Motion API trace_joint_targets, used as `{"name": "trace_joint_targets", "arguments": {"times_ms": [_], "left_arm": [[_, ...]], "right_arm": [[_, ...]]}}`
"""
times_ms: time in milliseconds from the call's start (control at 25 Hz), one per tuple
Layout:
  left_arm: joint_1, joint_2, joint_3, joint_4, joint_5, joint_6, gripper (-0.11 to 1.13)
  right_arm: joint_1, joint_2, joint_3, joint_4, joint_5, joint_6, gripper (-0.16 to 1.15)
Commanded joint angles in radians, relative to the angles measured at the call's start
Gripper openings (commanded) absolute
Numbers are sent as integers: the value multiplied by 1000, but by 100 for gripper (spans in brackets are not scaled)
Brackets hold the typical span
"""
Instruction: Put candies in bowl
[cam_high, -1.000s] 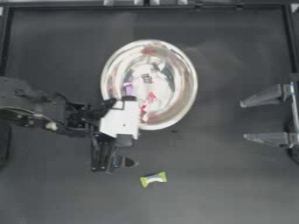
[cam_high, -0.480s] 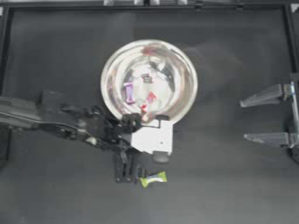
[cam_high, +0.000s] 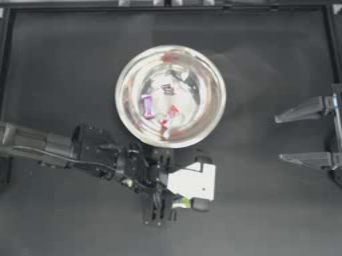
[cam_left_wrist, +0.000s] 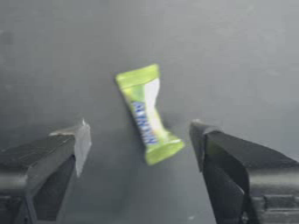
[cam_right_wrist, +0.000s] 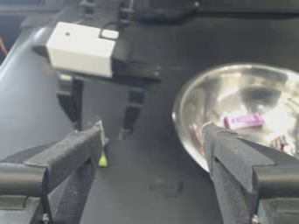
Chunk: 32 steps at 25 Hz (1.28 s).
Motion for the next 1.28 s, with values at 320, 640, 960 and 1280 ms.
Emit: {"name": "trace_joint_targets", "arguments": {"times_ms": [320, 640, 960, 1280], "left_arm": [[-12, 17, -54, 3, -8, -5, 98], [-12, 35, -55, 2, -8, -5, 95], [-12, 57, -60, 0, -2, -5, 69], [-11, 40, -61, 0, 5, -3, 44]], "right_arm": [[2, 5, -11, 2, -18, 2, 95], [0, 5, -11, 3, -25, 2, 95], [0, 5, -11, 0, -29, 2, 95], [0, 5, -12, 5, -29, 2, 95]]}}
